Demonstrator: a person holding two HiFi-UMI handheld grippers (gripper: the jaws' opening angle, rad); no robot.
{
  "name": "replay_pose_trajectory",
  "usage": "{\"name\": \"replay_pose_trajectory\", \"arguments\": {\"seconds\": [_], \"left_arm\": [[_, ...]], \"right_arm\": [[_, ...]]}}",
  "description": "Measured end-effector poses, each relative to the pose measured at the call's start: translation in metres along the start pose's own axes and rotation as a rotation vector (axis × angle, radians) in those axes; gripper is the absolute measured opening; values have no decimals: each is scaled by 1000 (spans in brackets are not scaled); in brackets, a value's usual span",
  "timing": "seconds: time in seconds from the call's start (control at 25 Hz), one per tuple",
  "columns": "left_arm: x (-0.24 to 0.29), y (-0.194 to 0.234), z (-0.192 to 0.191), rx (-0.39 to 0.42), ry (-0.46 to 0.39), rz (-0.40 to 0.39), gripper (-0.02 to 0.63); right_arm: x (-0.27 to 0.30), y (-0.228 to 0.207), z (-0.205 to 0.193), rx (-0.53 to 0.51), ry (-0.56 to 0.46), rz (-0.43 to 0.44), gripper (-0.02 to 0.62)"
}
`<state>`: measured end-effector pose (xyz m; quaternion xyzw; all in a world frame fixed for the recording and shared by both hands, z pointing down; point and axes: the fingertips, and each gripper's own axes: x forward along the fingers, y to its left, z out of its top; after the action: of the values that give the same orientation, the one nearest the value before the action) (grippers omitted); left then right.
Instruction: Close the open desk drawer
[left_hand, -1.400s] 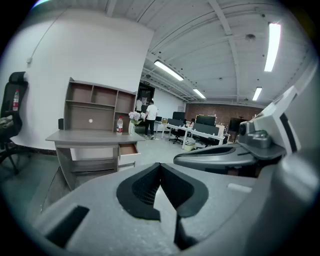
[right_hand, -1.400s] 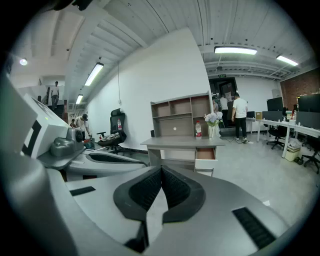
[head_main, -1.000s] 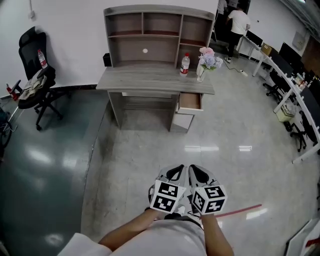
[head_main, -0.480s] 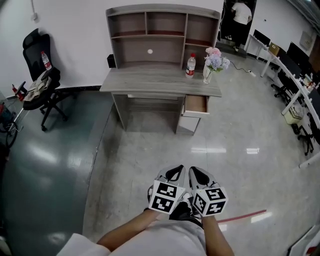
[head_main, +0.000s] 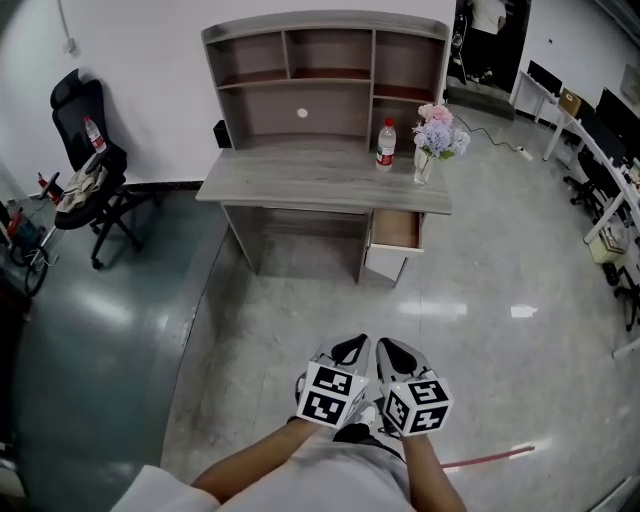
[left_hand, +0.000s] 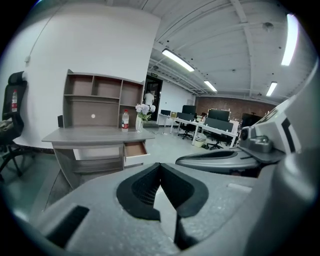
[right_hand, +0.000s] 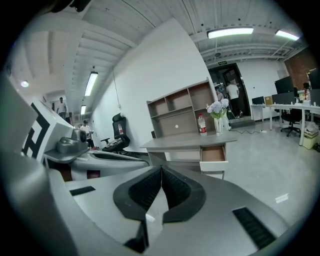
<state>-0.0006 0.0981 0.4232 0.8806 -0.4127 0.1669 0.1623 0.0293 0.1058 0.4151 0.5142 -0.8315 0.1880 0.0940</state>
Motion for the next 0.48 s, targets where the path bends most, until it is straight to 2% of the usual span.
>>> {"name": "replay_pose_trajectory", "arguments": {"seconds": [0.16, 0.48], "left_arm": [[37, -2, 15, 20, 37, 15, 5], [105, -7, 43, 14, 56, 41, 5]], "right_arm": [[15, -35, 14, 13, 0, 18, 2], [38, -101, 33, 35, 4, 45, 2]]}}
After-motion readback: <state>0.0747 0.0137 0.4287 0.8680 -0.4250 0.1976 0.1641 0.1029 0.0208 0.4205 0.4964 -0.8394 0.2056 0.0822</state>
